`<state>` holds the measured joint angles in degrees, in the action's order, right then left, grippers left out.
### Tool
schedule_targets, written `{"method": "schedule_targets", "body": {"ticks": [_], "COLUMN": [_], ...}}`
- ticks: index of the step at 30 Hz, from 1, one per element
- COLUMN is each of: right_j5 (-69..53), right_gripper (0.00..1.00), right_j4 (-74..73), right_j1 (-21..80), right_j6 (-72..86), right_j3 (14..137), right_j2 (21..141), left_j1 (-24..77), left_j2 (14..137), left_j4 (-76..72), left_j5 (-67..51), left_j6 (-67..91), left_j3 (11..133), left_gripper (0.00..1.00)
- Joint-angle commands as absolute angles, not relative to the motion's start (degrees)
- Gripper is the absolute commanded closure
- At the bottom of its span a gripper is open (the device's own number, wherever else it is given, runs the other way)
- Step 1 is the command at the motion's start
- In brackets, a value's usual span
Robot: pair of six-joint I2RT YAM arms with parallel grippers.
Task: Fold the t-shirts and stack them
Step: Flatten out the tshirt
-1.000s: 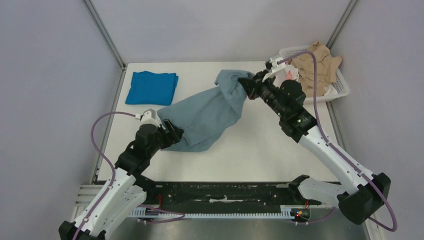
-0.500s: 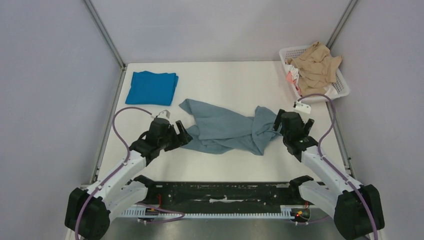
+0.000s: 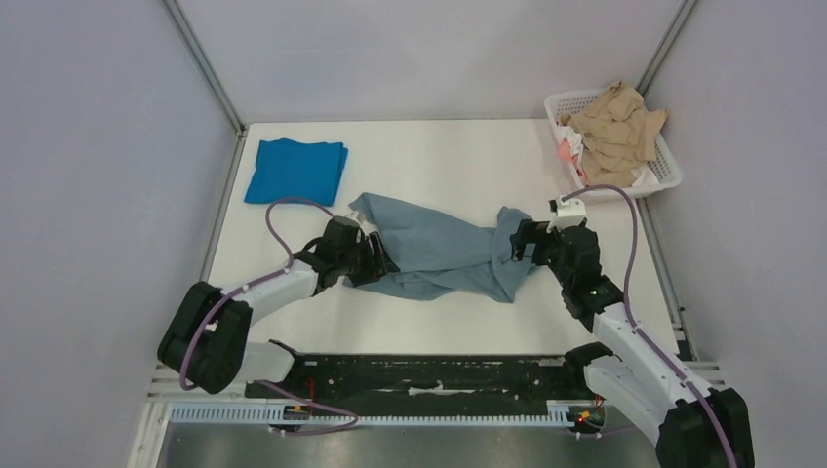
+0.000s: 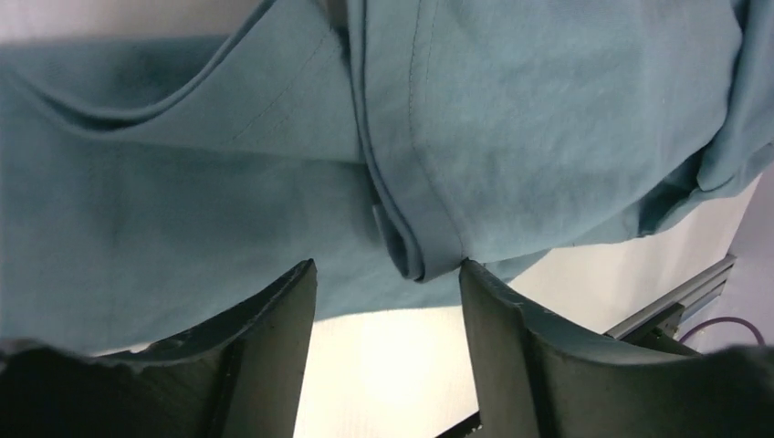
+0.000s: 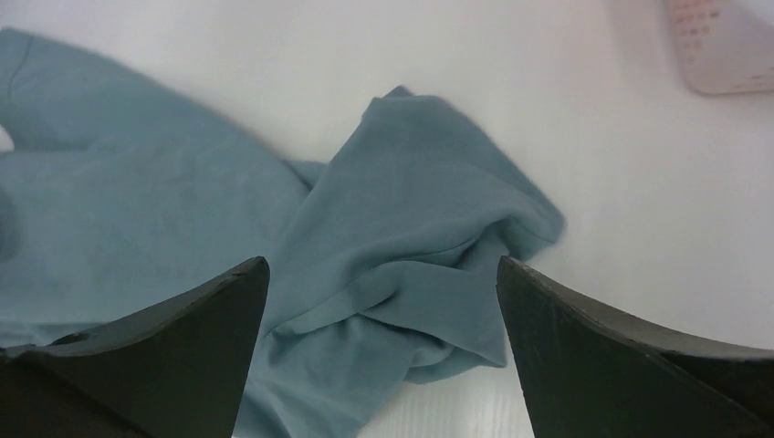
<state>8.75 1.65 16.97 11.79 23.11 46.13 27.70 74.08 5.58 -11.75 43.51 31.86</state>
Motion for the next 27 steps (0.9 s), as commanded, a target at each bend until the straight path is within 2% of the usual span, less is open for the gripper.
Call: {"method": "schedule_targets", "body": {"ticks": [1, 7, 9, 11, 12, 14, 17, 23, 25, 27], "right_j5": [-0.58, 2.16, 2.03, 2.53, 4.17, 12.84, 28.48, 42.40, 45.74, 47.74], "right_gripper": [0.02, 0.02, 0.02, 0.02, 0.02, 0.02, 0.02, 0.02, 0.05, 0.12], "right_j4": [7.13, 7.34, 7.47, 7.02, 6.40, 2.65, -4.98, -14.91, -18.51, -21.25], "right_j1": [18.38, 19.31, 19.69, 20.18, 20.63, 24.01, 31.47, 41.67, 44.15, 45.48], "right_j6": [7.04, 7.35, 7.33, 7.21, 7.14, 7.03, 7.04, 11.32, 13.60, 15.50], "right_j3": [23.79, 23.91, 23.91, 24.19, 24.63, 26.65, 30.86, 40.10, 43.60, 46.40], "right_j2": [50.60, 52.48, 52.70, 52.99, 53.12, 54.07, 57.78, 70.50, 74.89, 78.95], "left_j1": [28.20, 28.27, 28.25, 28.34, 28.41, 28.48, 28.93, 29.11, 29.14, 29.09], "left_j2": [79.70, 84.83, 86.49, 88.04, 88.68, 89.30, 87.78, 79.81, 78.33, 77.71], "left_j4": [0.29, -1.68, -2.69, -3.68, -4.09, -4.09, -4.13, -1.91, -0.48, -0.31], "left_j5": [-14.41, -14.34, -15.61, -17.73, -18.54, -18.74, -17.67, -12.72, -11.25, -11.07], "left_j6": [43.62, 42.36, 42.53, 42.63, 42.75, 43.15, 43.31, 42.92, 42.91, 42.89], "left_j3": [36.98, 40.27, 40.99, 41.85, 42.20, 42.62, 41.96, 38.87, 38.49, 38.11], "left_gripper": [0.39, 0.45, 0.51, 0.61, 0.70, 0.97, 0.98, 0.98, 0.98, 0.98]}}
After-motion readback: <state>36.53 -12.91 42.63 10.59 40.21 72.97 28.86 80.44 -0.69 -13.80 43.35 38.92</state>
